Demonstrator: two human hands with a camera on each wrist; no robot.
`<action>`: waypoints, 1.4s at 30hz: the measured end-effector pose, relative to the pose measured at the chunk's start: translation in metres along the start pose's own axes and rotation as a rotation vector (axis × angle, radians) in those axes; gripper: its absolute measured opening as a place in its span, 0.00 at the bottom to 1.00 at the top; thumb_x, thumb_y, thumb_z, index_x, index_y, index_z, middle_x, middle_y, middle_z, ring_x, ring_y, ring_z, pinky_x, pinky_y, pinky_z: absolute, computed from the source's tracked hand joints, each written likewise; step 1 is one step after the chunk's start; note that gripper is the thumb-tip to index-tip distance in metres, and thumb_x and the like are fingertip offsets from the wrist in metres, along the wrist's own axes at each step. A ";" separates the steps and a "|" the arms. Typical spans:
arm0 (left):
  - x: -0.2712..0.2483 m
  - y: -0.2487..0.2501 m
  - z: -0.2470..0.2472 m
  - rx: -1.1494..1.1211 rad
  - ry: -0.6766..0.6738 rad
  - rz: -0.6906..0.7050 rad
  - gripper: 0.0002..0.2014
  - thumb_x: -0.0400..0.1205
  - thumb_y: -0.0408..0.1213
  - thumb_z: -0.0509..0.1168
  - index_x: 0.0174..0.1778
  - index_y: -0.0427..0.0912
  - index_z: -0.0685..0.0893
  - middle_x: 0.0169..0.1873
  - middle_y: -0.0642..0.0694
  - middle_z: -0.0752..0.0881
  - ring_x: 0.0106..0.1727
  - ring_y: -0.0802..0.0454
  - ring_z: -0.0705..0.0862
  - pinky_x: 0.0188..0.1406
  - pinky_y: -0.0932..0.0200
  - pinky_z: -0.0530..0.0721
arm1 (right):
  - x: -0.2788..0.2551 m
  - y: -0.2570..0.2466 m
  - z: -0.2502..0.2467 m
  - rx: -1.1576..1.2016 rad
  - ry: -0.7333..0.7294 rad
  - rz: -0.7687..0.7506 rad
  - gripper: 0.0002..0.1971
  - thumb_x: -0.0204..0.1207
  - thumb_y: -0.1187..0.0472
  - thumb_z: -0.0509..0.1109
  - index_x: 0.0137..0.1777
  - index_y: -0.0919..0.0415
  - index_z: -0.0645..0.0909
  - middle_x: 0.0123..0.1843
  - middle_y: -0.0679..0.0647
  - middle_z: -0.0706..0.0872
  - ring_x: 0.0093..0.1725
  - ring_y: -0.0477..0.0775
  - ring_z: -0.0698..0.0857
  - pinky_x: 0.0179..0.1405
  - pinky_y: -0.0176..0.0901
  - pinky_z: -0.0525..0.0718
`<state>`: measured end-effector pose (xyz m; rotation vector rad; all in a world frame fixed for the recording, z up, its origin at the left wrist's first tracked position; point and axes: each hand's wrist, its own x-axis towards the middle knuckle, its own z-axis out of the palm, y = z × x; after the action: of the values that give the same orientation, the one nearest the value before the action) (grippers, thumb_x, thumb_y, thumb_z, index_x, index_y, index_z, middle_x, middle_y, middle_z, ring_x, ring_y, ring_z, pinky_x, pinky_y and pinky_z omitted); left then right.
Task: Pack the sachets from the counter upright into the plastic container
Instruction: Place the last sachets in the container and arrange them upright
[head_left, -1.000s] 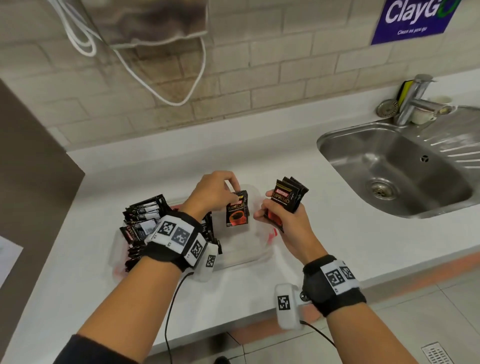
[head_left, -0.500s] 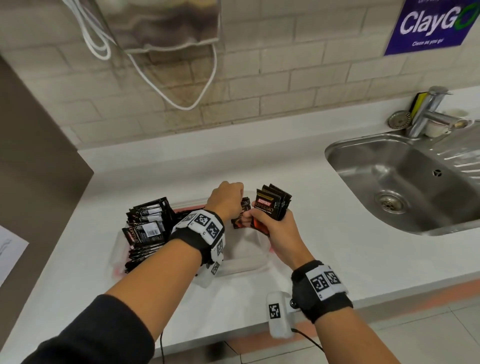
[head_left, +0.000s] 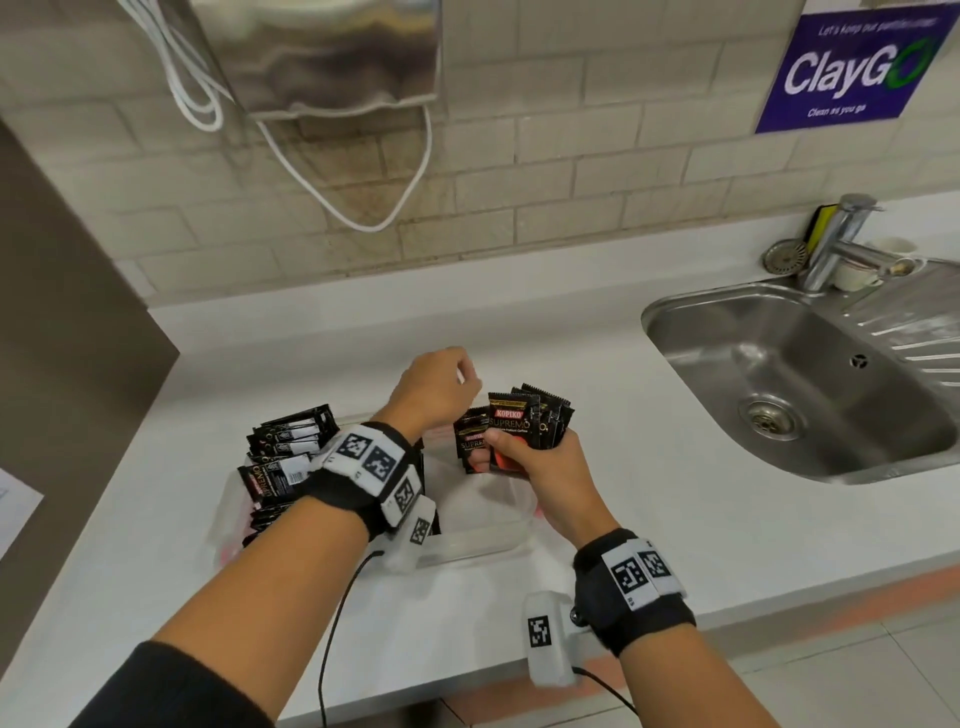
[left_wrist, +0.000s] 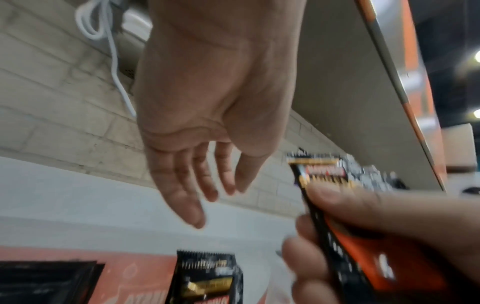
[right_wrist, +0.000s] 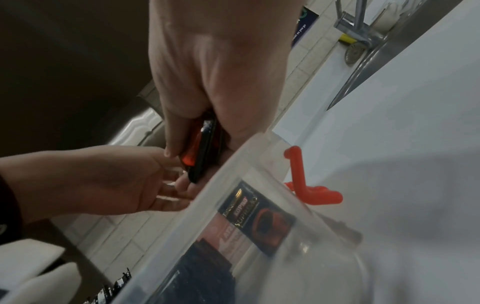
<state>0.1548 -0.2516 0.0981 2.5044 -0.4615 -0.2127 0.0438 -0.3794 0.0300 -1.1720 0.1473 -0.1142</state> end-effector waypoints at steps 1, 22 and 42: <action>-0.003 0.002 -0.006 -0.136 -0.021 0.031 0.05 0.86 0.38 0.64 0.48 0.43 0.85 0.44 0.47 0.85 0.44 0.45 0.89 0.46 0.47 0.89 | 0.001 0.000 0.000 0.002 0.002 0.006 0.16 0.78 0.67 0.76 0.64 0.70 0.85 0.52 0.72 0.91 0.47 0.70 0.91 0.59 0.68 0.88; -0.022 -0.008 -0.043 -0.312 0.047 -0.002 0.06 0.75 0.30 0.73 0.32 0.41 0.87 0.27 0.51 0.88 0.28 0.56 0.86 0.38 0.58 0.90 | 0.001 0.012 0.005 0.037 0.215 -0.107 0.26 0.71 0.46 0.78 0.54 0.72 0.85 0.44 0.63 0.92 0.46 0.69 0.92 0.49 0.59 0.93; -0.002 -0.015 0.014 0.199 -0.189 -0.077 0.03 0.79 0.26 0.71 0.45 0.37 0.87 0.41 0.46 0.87 0.34 0.53 0.83 0.33 0.62 0.82 | 0.004 0.015 -0.002 -0.141 0.131 -0.030 0.09 0.82 0.70 0.65 0.58 0.73 0.80 0.42 0.68 0.91 0.42 0.68 0.93 0.45 0.56 0.93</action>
<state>0.1535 -0.2464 0.0780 2.7125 -0.4834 -0.4573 0.0473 -0.3759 0.0155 -1.3080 0.2563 -0.2101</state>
